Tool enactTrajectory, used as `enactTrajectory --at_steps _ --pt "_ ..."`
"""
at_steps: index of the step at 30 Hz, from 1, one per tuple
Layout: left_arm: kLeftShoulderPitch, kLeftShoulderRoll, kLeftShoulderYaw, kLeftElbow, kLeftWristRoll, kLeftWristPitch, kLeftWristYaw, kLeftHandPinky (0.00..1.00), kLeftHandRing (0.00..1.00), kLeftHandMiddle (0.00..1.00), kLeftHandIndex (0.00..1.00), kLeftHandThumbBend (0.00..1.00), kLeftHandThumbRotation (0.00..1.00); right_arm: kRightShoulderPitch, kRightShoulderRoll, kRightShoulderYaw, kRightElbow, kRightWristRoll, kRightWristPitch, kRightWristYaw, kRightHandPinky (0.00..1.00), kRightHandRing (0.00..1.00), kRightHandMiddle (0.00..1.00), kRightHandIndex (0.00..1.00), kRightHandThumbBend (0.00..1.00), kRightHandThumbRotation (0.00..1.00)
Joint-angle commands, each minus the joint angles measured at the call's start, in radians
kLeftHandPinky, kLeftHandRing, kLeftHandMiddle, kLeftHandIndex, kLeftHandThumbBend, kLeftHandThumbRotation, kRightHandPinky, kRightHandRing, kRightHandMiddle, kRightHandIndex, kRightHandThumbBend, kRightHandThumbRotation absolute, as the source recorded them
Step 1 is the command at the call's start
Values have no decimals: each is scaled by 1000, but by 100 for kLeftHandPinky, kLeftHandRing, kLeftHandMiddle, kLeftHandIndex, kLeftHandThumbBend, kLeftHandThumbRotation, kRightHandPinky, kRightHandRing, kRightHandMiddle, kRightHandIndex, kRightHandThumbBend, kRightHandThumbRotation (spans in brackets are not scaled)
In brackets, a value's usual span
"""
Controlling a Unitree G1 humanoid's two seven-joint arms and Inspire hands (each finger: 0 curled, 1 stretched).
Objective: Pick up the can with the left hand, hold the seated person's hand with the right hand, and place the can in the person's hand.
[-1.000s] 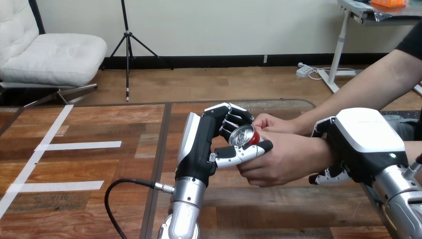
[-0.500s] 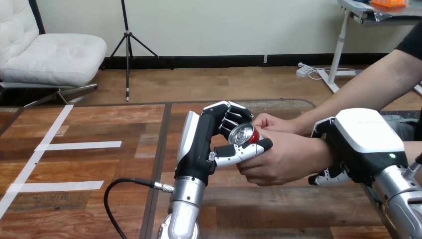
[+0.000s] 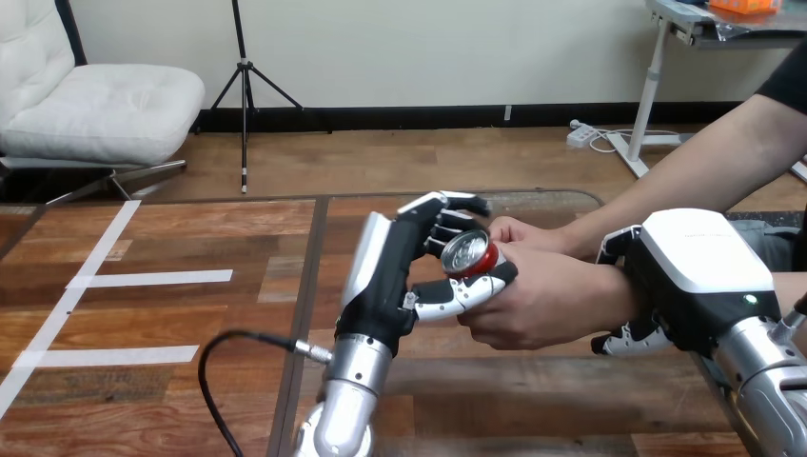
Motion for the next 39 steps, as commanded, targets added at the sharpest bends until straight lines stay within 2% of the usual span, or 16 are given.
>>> enactTrajectory --at_steps 1,5,11,13,14,19,22,23,31,39 --pt "-24 22 -32 -84 33 34 -41 82 88 90 90 79 22 -41 39 9 25 24 -16 -5 19 26 34 48 82 0" --pt "-17 29 -36 -101 41 53 -52 93 96 97 97 84 33 -43 35 13 34 14 -23 -17 20 27 36 50 84 0" --pt "-12 34 -34 -106 41 53 -65 98 99 99 99 86 40 -45 32 19 29 1 1 10 25 34 43 56 86 0" --pt "-11 37 -35 -105 42 50 -65 99 99 100 100 86 41 -45 32 20 26 -2 8 19 27 36 47 59 87 0" --pt "-11 38 -36 -105 43 49 -64 99 100 100 100 86 41 -45 32 20 25 -3 11 22 31 41 52 62 88 0" --pt "-11 42 -39 -102 46 47 -62 100 100 100 100 87 44 -44 26 25 19 -15 25 47 40 51 61 67 88 0" --pt "-12 43 -40 -99 47 45 -62 100 100 100 100 88 45 -44 24 27 13 -22 34 61 47 58 66 70 88 0" --pt "-12 44 -41 -99 48 45 -61 100 100 100 100 88 46 -44 24 28 12 -25 38 64 52 63 69 72 88 0" --pt "-14 48 -42 -94 58 47 -52 100 100 100 100 88 48 -43 15 35 15 -45 34 66 67 75 79 77 90 0" --pt "-14 50 -43 -93 65 52 -43 100 100 100 100 89 49 -44 6 43 11 -71 38 80 75 83 85 82 90 0"
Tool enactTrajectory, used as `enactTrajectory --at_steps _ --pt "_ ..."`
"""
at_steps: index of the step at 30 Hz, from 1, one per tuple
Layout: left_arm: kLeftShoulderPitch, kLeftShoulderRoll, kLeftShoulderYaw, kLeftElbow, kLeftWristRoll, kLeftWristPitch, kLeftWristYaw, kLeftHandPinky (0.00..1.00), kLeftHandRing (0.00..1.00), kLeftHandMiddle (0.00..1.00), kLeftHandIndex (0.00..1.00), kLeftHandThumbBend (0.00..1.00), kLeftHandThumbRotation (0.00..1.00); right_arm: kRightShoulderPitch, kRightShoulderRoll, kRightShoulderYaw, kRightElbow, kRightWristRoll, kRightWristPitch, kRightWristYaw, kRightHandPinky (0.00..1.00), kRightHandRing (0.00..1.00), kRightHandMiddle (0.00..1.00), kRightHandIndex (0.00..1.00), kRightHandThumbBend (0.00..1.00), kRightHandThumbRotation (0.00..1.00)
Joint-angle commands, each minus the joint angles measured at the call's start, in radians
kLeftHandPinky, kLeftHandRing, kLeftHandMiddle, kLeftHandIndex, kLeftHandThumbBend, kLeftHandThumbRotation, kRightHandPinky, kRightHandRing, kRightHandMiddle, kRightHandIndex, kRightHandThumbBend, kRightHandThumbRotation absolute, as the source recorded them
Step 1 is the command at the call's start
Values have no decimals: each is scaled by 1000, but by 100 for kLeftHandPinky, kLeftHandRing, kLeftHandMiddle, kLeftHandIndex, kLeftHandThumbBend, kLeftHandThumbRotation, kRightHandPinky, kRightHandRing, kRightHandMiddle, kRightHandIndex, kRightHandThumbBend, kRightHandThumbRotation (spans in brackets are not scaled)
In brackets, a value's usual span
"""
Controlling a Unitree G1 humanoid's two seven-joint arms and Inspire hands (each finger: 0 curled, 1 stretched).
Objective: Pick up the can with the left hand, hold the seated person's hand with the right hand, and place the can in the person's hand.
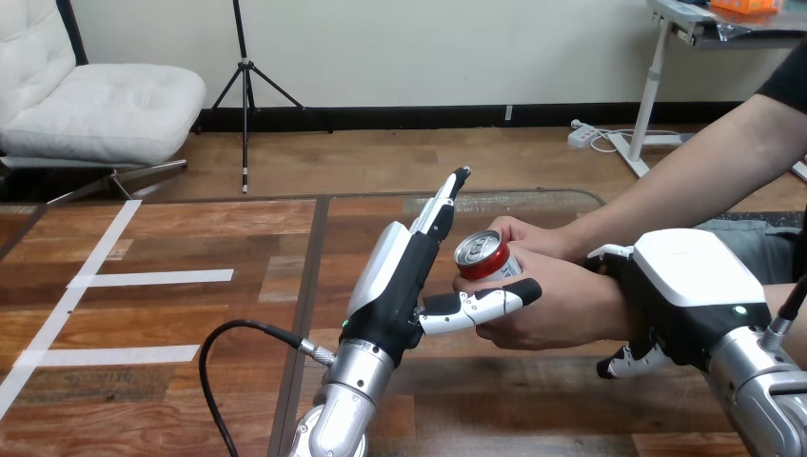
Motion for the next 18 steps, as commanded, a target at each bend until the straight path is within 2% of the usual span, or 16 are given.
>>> enactTrajectory --at_steps 1,18 --pt "-36 7 -4 -37 14 -2 21 100 100 100 100 89 49 -42 6 16 -5 -17 -1 7 76 83 85 82 90 0" --pt "-36 11 -4 -32 31 2 39 100 100 100 100 91 54 -34 1 22 -24 -92 9 15 93 96 95 92 90 6"
